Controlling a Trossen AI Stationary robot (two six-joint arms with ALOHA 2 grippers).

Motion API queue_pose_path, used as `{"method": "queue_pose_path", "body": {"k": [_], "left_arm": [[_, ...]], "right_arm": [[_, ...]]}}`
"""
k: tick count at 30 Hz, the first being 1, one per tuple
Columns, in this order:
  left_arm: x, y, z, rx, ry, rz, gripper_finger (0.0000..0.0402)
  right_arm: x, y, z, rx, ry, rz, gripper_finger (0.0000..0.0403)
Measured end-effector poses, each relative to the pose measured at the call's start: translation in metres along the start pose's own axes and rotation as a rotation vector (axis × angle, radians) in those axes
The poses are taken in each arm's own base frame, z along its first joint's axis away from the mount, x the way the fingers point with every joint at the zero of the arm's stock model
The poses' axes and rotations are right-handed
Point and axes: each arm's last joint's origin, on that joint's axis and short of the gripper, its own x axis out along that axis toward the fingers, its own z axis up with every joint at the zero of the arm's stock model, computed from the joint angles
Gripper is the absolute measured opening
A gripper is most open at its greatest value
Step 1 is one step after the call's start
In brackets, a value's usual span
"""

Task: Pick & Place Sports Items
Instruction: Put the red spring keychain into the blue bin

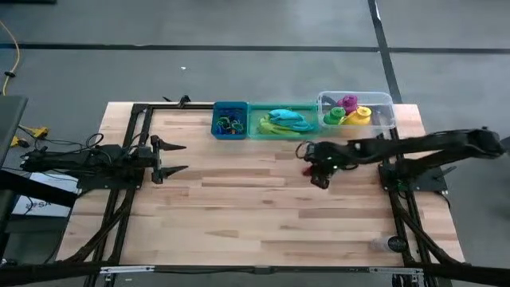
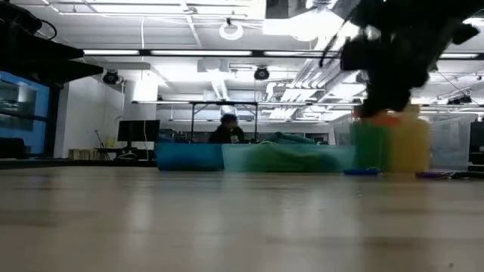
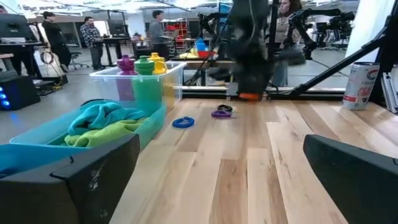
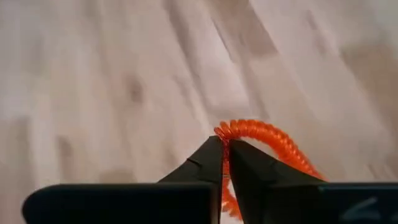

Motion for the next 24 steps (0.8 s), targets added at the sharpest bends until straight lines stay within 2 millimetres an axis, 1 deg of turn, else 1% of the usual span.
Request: {"method": "queue_pose_path", "body": {"k": [5,8,13,16,20,24], "left_arm": [[0.000,0.000,0.000,-0.001,-0.003,0.000,0.0368],[0.000,0.000,0.000,-0.001,-0.004,0.000,0.0368],[0.000,0.000,0.000,-0.001,-0.004,0.000,0.0368],[0.000,0.000,0.000,-0.001,-0.004,0.000,0.0368],[0.000,0.000,0.000,-0.001,-0.004,0.000,0.0368],[0.000,0.000,0.000,-0.001,-0.004,0.000,0.0368]], "right_arm": [[-0.026,0.010,0.016,-0.034,-0.233,0.082,0.0001],[-0.037,0.014,0.026,-0.045,-0.368,0.117,0.0001],[-0.046,0.013,0.042,-0.047,-0.551,0.146,0.0001],[-0.049,0.010,0.052,-0.038,-0.648,0.134,0.0001],[-0.050,0.003,0.063,-0.019,-0.749,0.106,0.0001],[-0.050,-0.004,0.082,-0.001,-0.800,0.079,0.0000]]}}
